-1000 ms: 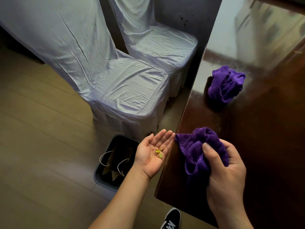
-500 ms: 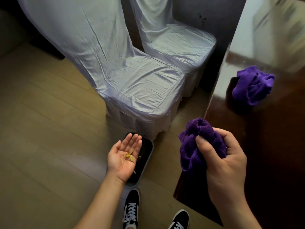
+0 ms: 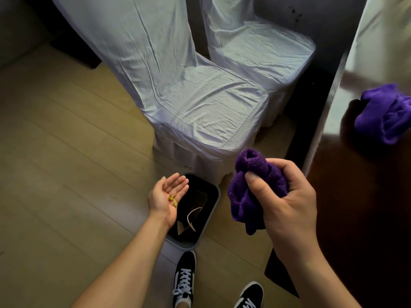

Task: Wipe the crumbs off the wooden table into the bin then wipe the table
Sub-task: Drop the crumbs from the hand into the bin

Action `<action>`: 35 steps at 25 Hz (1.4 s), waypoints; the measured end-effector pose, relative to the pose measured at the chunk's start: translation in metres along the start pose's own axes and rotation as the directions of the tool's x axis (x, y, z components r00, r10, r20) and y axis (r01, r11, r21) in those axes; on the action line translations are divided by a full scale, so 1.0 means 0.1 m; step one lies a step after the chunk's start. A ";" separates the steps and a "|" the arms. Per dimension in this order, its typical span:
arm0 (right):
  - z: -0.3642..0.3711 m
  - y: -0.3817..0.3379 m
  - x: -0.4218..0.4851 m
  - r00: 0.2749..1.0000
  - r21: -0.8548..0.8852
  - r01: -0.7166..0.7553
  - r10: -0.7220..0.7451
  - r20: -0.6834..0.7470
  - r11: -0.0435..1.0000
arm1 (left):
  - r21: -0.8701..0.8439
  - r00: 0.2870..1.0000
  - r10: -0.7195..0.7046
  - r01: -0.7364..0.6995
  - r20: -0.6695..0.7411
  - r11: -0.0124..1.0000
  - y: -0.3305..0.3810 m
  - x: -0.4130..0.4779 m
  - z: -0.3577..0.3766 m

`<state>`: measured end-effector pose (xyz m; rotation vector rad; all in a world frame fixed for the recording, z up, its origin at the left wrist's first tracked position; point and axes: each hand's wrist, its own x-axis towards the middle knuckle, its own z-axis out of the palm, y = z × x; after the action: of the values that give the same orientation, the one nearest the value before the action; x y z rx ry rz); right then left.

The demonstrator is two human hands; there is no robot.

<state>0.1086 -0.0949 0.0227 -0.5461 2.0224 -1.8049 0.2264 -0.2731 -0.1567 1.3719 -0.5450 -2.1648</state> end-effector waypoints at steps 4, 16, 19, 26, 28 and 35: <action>0.05 0.07 0.02 1.000 0.022 -0.013 0.012 0.026 1.000 | 0.175 0.995 0.095 -0.094 0.001 0.980 -0.07 0.10 0.02; -0.03 0.10 0.02 0.998 0.077 -0.056 0.058 -0.024 0.995 | 0.400 0.967 0.245 -0.254 0.074 0.881 0.00 0.03 0.24; -0.05 0.07 0.02 0.998 0.074 -0.056 0.058 -0.024 0.996 | 0.411 0.963 0.250 -0.270 0.103 0.871 0.04 -0.05 0.31; -0.28 -0.23 -0.07 0.994 0.066 -0.063 0.068 -0.083 0.996 | 0.404 0.944 0.230 -0.310 0.236 0.860 0.26 -0.48 0.65; -0.41 -0.33 -0.13 0.990 0.076 -0.070 0.079 -0.117 0.995 | 0.413 0.922 0.221 -0.344 0.317 0.844 0.31 -0.64 0.85; -1.13 -0.66 -0.29 0.946 0.077 -0.081 0.101 -0.307 0.994 | 0.478 0.739 0.188 -0.585 0.647 0.656 0.26 -1.30 1.87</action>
<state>0.0776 0.0098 0.1007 -0.1503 2.1383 -1.9925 0.1076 -0.2025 0.0265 0.7286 -1.8185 -2.0083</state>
